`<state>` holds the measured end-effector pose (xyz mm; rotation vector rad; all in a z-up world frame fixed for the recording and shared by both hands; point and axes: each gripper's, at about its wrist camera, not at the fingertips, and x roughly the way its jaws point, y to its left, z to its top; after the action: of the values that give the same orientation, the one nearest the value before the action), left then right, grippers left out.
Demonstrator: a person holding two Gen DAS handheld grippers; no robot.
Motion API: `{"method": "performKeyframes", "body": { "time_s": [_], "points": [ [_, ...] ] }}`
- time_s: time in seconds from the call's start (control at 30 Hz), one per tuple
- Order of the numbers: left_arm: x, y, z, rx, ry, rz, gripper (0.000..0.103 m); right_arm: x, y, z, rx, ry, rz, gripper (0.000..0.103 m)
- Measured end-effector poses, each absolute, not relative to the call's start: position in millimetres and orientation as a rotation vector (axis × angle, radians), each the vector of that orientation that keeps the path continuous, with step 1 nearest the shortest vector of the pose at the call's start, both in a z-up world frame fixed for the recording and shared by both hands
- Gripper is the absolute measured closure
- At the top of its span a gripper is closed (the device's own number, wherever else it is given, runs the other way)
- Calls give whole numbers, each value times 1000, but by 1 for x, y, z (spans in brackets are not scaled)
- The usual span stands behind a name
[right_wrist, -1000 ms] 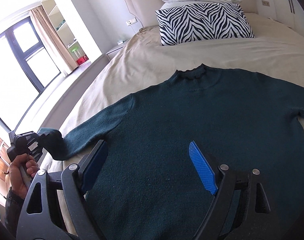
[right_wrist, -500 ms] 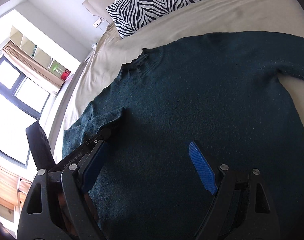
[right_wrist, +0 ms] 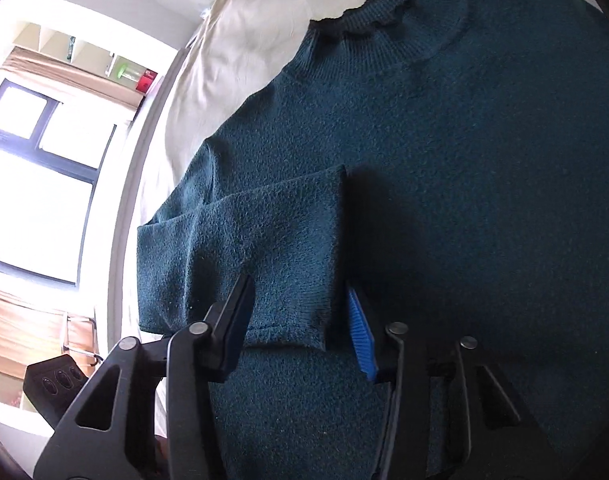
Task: Fold small clothes
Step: 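Fold the held sleeve across the sweater body with the left gripper, then grasp the sweater side edge with the right gripper and fold it inward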
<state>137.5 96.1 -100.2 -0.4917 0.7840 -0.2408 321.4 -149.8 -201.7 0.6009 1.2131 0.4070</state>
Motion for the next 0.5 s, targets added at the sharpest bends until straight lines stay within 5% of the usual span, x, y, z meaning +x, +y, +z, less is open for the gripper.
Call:
{"method": "performKeyframes", "body": {
  "time_s": [0.07,0.17,0.37,0.5],
  "points": [
    [135,99,-105,-502,787,-240,22,323,-132,-194,504,1207,394,73],
    [133,103,-103,-519,773,-243,24,323,-116,-186,369,1178,367,95],
    [129,118,-94,-561,743,-222,25,322,-158,-157,350,1084,286,96],
    [132,123,-87,-583,739,-225,41,322,-213,-145,384,1055,208,96]
  ]
}}
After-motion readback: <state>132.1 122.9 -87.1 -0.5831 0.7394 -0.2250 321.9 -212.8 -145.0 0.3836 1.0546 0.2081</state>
